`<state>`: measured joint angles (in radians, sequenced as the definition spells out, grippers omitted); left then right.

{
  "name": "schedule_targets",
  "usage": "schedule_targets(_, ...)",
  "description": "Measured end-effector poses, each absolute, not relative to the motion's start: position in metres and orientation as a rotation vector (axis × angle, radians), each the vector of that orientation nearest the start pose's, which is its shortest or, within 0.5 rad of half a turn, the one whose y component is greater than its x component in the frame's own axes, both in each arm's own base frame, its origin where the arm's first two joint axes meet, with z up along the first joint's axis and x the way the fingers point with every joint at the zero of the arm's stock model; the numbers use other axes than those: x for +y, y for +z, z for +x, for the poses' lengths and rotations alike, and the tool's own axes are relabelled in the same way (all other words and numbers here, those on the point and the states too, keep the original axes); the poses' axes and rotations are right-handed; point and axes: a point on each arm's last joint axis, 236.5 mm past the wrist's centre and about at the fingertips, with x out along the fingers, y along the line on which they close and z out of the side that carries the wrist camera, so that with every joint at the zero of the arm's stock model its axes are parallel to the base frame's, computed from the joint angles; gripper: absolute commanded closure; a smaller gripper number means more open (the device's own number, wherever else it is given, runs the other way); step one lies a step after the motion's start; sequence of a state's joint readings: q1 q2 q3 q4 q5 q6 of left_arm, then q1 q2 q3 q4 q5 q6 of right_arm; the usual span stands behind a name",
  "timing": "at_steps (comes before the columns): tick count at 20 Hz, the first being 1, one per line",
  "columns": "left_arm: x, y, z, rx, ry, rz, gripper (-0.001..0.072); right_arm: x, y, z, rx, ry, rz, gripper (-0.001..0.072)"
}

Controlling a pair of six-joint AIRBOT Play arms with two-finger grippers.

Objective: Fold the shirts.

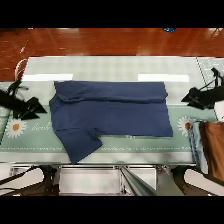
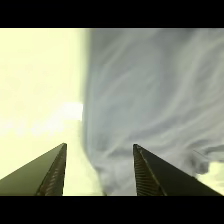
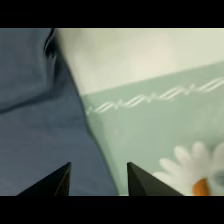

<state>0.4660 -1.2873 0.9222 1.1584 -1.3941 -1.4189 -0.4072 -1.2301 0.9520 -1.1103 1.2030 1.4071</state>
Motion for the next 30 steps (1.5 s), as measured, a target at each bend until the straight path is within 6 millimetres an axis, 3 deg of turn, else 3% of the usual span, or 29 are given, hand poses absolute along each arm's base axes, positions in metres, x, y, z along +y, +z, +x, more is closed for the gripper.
schedule_targets(3, 0.019, -0.064, 0.237, 1.565, -0.01, -0.837, 0.0203, -0.003, -0.028, 0.309, 1.249, 0.079, 0.686, 0.0306)
schedule_targets(6, 0.001, -0.079, 0.212, 1.585, -0.022, -0.917, 0.0203, 0.016, -0.027, 0.3, 1.198, 0.126, 0.74, 0.0306)
schedule_targets(11, -0.02, -0.098, 0.193, 1.609, -0.027, -0.946, 0.0203, 0.031, -0.02, 0.297, 1.156, 0.167, 0.789, 0.0306)
schedule_targets(13, -0.042, -0.104, 0.185, 1.634, -0.062, -0.965, 0.0204, 0.036, -0.016, 0.298, 1.142, 0.182, 0.817, 0.0306)
schedule_targets(14, -0.053, -0.107, 0.181, 1.647, -0.081, -0.971, 0.0222, 0.039, -0.013, 0.3, 1.133, 0.193, 0.838, 0.0306)
schedule_targets(15, -0.064, -0.111, 0.18, 1.648, -0.092, -0.973, 0.0385, 0.041, -0.01, 0.301, 1.127, 0.2, 0.854, 0.0307)
schedule_targets(16, -0.071, -0.116, 0.177, 1.656, -0.094, -0.965, 0.0655, 0.041, -0.007, 0.302, 1.118, 0.204, 0.872, 0.0307)
schedule_targets(17, -0.075, -0.12, 0.175, 1.663, -0.089, -0.945, 0.0692, 0.038, -0.006, 0.301, 1.114, 0.199, 0.889, 0.0307)
schedule_targets(19, -0.084, -0.121, 0.175, 1.666, -0.098, -0.942, 0.0692, 0.02, -0.011, 0.295, 1.125, 0.147, 0.897, 0.0306)
schedule_targets(22, -0.089, -0.121, 0.175, 1.669, -0.119, -0.92, 0.0692, -0.009, -0.042, 0.253, 1.28, 0.005, 0.87, 0.0306)
schedule_targets(26, -0.091, -0.121, 0.175, 1.669, -0.134, -0.901, 0.0692, -0.01, -0.073, 0.205, 1.448, -0.088, 0.884, 0.0307)
schedule_targets(30, -0.091, -0.121, 0.175, 1.669, -0.139, -0.896, 0.0692, -0.004, -0.088, 0.189, 1.495, -0.116, 0.915, 0.0307)
